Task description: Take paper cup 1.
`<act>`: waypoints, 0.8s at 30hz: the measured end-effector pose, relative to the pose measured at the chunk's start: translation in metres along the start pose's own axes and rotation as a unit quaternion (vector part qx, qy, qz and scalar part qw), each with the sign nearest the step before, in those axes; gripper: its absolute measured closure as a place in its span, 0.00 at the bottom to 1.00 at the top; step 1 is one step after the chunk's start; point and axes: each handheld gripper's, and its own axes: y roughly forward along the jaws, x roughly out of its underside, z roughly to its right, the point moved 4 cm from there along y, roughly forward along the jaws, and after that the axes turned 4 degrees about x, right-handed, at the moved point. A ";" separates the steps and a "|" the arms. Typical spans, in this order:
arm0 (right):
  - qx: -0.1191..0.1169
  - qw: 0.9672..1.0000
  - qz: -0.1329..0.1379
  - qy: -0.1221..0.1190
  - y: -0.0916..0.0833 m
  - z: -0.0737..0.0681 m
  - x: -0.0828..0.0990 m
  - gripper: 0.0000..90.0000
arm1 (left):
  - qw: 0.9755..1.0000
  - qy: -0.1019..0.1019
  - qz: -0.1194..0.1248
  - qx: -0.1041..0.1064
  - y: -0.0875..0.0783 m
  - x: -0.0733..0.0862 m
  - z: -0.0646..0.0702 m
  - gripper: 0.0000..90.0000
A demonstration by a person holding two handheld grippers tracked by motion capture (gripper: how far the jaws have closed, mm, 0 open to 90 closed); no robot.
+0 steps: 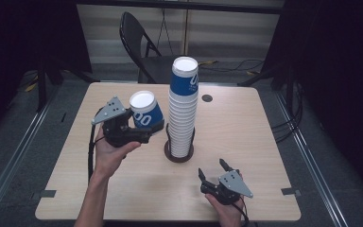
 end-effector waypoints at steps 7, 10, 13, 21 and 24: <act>-0.024 1.000 0.016 -0.002 0.000 -0.017 -0.005 0.30 | 1.000 -0.018 -0.009 0.011 0.003 0.015 0.010 0.23; -0.034 0.999 0.019 -0.006 0.001 -0.025 -0.006 0.31 | 0.999 -0.033 -0.012 0.016 0.005 0.024 0.016 0.23; -0.048 0.998 0.023 -0.015 0.002 -0.035 -0.006 0.33 | 0.999 -0.046 -0.008 0.012 0.006 0.035 0.021 0.23; -0.088 0.995 0.043 -0.012 0.002 -0.051 -0.009 0.38 | 0.996 -0.077 -0.019 0.036 0.012 0.060 0.034 0.22; -0.104 0.993 0.053 -0.010 0.003 -0.057 -0.009 0.40 | 0.994 -0.102 -0.017 0.039 0.015 0.071 0.034 0.22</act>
